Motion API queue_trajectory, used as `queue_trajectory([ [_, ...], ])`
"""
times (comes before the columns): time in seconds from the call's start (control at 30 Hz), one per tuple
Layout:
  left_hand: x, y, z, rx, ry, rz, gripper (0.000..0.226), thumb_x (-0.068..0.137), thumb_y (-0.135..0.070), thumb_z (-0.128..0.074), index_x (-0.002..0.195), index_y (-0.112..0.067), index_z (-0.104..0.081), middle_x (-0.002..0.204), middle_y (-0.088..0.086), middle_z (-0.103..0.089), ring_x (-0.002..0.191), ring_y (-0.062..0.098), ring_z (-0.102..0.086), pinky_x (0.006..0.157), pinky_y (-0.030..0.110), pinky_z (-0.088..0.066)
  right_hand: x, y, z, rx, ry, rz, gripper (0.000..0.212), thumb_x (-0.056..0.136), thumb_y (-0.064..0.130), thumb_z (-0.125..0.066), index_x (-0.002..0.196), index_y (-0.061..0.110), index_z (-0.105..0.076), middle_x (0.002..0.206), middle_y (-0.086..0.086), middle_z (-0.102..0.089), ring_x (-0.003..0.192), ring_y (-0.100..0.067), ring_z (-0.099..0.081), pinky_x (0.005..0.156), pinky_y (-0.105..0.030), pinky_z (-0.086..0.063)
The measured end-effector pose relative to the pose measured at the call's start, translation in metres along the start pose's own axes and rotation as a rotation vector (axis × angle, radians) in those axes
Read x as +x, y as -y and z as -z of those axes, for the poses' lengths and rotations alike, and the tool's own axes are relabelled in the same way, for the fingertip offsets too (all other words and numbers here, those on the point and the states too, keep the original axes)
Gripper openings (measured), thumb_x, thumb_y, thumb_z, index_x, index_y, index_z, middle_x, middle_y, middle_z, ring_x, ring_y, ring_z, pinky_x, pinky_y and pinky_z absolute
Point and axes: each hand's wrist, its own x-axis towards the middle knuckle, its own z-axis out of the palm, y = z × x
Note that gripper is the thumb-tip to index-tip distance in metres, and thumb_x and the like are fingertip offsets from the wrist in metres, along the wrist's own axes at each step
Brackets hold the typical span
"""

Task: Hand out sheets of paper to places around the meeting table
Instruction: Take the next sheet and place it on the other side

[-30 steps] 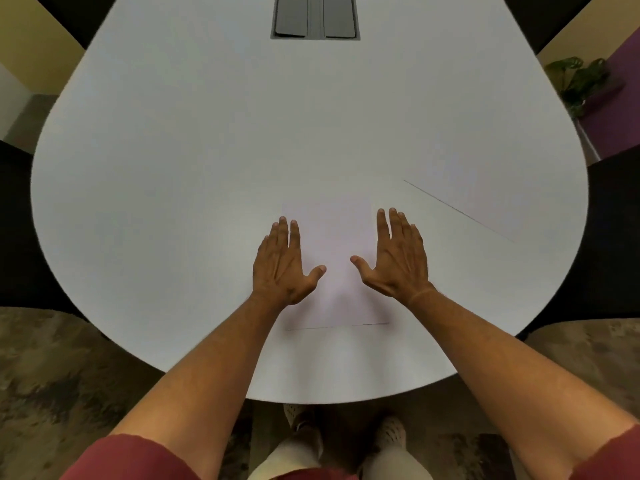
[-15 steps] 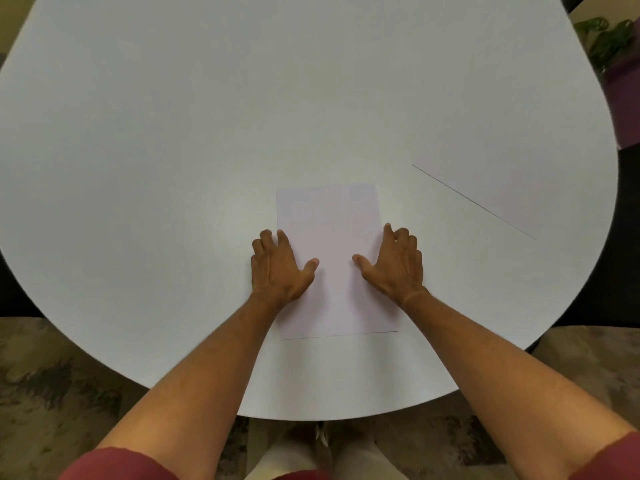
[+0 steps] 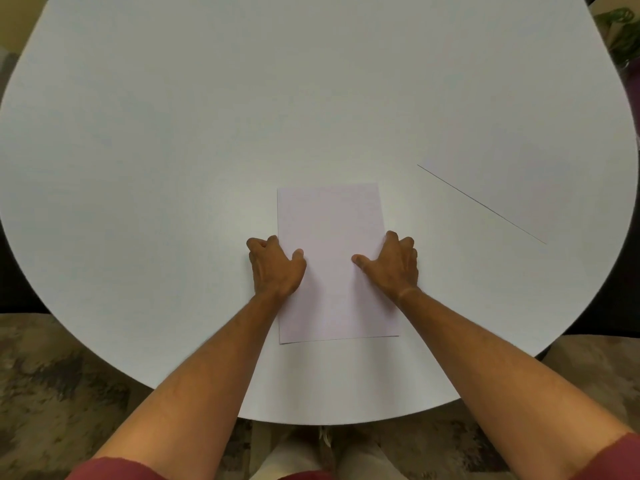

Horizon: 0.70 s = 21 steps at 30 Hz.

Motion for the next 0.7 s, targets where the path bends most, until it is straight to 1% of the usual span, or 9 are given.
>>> queue_trajectory([
  [0.07, -0.0008, -0.0004, 0.0013, -0.013, -0.001, -0.003, 0.055, 0.090, -0.034, -0.063, 0.132, 0.000, -0.049, 0.128, 0.014, -0.037, 0.116, 0.031, -0.050, 0.098, 0.034, -0.041, -0.0005, 0.0002, 0.0013, 0.014, -0.004, 0.001, 0.070, 0.080, 0.047, -0.073, 0.130, 0.007, -0.043, 0.129, -0.015, -0.042, 0.120, -0.035, -0.044, 0.091, -0.040, -0.044],
  [0.2, -0.0031, -0.0030, 0.0033, -0.017, -0.014, -0.007, 0.062, 0.092, -0.035, -0.061, 0.142, -0.002, -0.044, 0.131, 0.014, -0.039, 0.122, 0.030, -0.048, 0.102, 0.033, -0.039, 0.0001, -0.0007, 0.0021, 0.079, -0.026, 0.002, 0.065, 0.083, 0.044, -0.071, 0.131, 0.009, -0.045, 0.129, -0.014, -0.044, 0.120, -0.034, -0.046, 0.091, -0.038, -0.043],
  [0.37, -0.0047, -0.0034, 0.0023, -0.032, -0.009, -0.011, 0.068, 0.093, -0.035, -0.060, 0.149, -0.004, -0.036, 0.137, 0.013, -0.040, 0.130, 0.028, -0.044, 0.107, 0.034, -0.037, -0.0005, 0.0006, 0.0035, 0.139, -0.088, -0.007, 0.056, 0.090, 0.035, -0.065, 0.137, 0.013, -0.046, 0.134, -0.013, -0.046, 0.122, -0.032, -0.050, 0.095, -0.037, -0.044],
  [0.43, -0.0048, -0.0023, 0.0025, -0.015, -0.007, -0.014, 0.067, 0.094, -0.035, -0.059, 0.149, -0.004, -0.036, 0.139, 0.013, -0.040, 0.132, 0.029, -0.044, 0.107, 0.035, -0.037, -0.0013, 0.0010, 0.0038, 0.168, -0.119, -0.012, 0.050, 0.091, 0.031, -0.064, 0.135, 0.014, -0.048, 0.132, -0.012, -0.048, 0.119, -0.030, -0.052, 0.093, -0.035, -0.044],
  [0.57, -0.0027, 0.0013, 0.0036, -0.020, -0.013, -0.012, 0.064, 0.094, -0.035, -0.059, 0.147, -0.005, -0.040, 0.139, 0.014, -0.042, 0.130, 0.030, -0.046, 0.107, 0.038, -0.039, -0.0001, 0.0031, 0.0034, 0.276, -0.166, -0.010, 0.036, 0.091, 0.023, -0.064, 0.124, 0.013, -0.055, 0.121, -0.011, -0.059, 0.109, -0.027, -0.060, 0.082, -0.027, -0.042],
  [0.63, -0.0010, 0.0016, 0.0033, -0.045, -0.036, -0.016, 0.057, 0.094, -0.033, -0.060, 0.142, -0.006, -0.046, 0.139, 0.015, -0.045, 0.128, 0.031, -0.049, 0.105, 0.039, -0.041, 0.0011, 0.0039, 0.0034, 0.339, -0.162, -0.027, 0.032, 0.092, 0.022, -0.064, 0.121, 0.011, -0.055, 0.116, -0.012, -0.064, 0.104, -0.028, -0.063, 0.079, -0.025, -0.043],
  [0.7, 0.0012, 0.0010, 0.0032, -0.093, -0.088, -0.012, 0.045, 0.094, -0.026, -0.061, 0.134, -0.006, -0.055, 0.134, 0.016, -0.052, 0.121, 0.030, -0.055, 0.100, 0.035, -0.044, 0.0014, 0.0046, 0.0040, 0.386, -0.156, -0.051, 0.033, 0.092, 0.022, -0.064, 0.121, 0.009, -0.056, 0.116, -0.012, -0.066, 0.102, -0.028, -0.064, 0.078, -0.025, -0.044],
])
